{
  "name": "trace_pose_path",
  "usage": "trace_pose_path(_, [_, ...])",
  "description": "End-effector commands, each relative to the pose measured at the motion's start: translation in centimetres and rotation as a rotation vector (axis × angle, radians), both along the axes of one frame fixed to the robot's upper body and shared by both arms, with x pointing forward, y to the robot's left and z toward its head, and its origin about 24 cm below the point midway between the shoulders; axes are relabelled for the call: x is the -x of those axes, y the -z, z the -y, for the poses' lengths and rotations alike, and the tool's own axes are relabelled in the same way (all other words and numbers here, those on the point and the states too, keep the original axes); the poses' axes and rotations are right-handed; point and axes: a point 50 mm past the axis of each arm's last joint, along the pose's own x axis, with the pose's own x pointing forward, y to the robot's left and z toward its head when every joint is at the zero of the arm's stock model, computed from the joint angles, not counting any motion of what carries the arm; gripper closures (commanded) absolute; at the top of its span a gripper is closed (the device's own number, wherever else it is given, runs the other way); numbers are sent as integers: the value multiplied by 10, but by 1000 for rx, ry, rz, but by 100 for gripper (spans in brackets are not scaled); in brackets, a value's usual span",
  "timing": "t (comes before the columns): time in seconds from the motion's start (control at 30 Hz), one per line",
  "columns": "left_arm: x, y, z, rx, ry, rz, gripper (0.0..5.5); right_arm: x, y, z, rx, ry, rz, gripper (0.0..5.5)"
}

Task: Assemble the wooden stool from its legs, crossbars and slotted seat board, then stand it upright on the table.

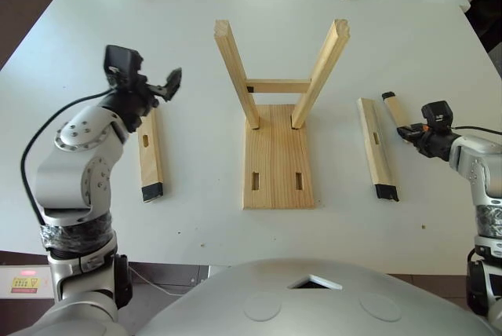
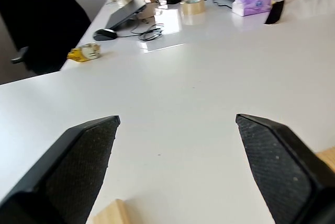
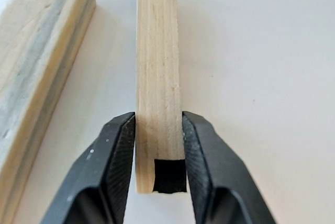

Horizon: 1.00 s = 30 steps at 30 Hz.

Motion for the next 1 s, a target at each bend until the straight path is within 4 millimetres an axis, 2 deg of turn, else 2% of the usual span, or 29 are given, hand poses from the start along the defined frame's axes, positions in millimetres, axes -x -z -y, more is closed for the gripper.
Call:
trace_pose_path(0.03, [-9, -34, -12, 42, -23, 189, 139, -25, -41, -1, -28, -21, 188, 418])
trace_pose_path(0.13, [-9, -44, -5, 51, 20, 271, 139, -34, -57, -5, -47, -52, 251, 418])
trace_pose_path(0.27, [-8, -49, 7, 83, 87, 325, 139, -37, -62, -5, -50, -58, 269, 418])
trace_pose_path(0.47, [-7, -62, 10, 137, 156, 379, 139, -39, -74, -13, -136, -104, 339, 418])
trace_pose_path(0.77, [-3, -92, 31, 335, 433, 455, 139, -34, -139, -38, -498, -345, 554, 418])
trace_pose_path(0.9, [2, -98, 51, 464, 665, 405, 139, -19, -173, -58, -683, -572, 616, 418])
trace_pose_path(1.0, [6, -96, 64, 528, 827, 340, 139, -8, -186, -75, -787, -736, 608, 418])
